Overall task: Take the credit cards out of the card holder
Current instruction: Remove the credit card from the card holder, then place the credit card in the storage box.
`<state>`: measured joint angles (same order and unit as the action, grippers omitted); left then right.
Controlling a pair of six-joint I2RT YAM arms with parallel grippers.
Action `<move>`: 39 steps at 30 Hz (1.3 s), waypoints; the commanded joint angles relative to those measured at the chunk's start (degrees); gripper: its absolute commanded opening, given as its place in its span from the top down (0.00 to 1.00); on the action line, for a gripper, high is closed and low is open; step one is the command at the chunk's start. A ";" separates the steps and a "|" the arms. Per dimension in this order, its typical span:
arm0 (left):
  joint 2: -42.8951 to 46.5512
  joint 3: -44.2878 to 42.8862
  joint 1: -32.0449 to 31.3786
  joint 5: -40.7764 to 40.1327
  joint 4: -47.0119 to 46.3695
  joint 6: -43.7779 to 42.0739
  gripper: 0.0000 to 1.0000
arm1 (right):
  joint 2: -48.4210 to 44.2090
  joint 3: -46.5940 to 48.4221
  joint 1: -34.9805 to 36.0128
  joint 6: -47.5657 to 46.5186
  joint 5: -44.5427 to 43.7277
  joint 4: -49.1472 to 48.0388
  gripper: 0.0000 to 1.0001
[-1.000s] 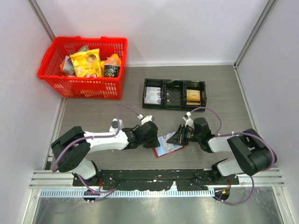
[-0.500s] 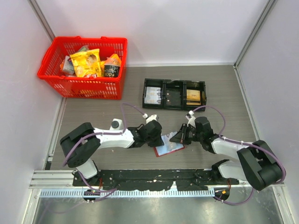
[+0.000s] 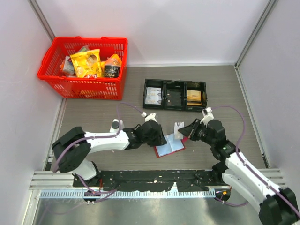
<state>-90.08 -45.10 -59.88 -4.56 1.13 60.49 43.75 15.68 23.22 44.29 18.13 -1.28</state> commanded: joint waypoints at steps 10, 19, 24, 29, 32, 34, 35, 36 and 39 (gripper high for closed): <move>13.44 -1.22 0.46 2.44 -22.72 -0.91 0.14 | -26.78 1.46 -0.28 18.28 -12.41 -4.07 0.99; 9.41 0.63 0.46 9.56 -42.77 3.40 0.15 | -32.05 -0.48 -0.20 24.35 -12.59 -9.62 0.99; 6.33 -0.33 0.46 12.38 -48.85 6.04 0.25 | -33.55 -2.32 -0.20 26.72 -13.03 -11.99 0.99; 4.83 -0.60 0.38 13.08 -51.22 6.92 0.50 | -33.55 -2.50 -0.20 26.99 -12.59 -12.52 0.99; 5.27 0.10 0.46 12.12 -51.57 6.57 0.70 | -33.81 -2.85 -0.19 26.99 -12.24 -12.26 0.99; 5.97 0.54 0.46 11.42 -51.23 5.61 0.82 | -33.99 -3.03 -0.20 26.81 -11.89 -11.99 0.99; 6.49 0.72 0.64 11.15 -50.53 4.91 0.89 | -33.99 -3.03 -0.20 26.03 -11.46 -11.64 0.99; 7.02 0.63 0.81 11.15 -48.78 4.03 0.97 | -33.99 -2.77 -0.28 25.41 -11.19 -11.29 0.98; 9.04 0.28 2.39 12.64 -42.89 1.31 1.00 | -34.25 -0.93 -0.20 21.90 -10.40 -6.65 0.91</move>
<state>-84.58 -44.82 -59.27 7.20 -45.08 66.48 10.37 12.62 23.11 70.11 6.87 -10.11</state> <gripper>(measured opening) 0.015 0.057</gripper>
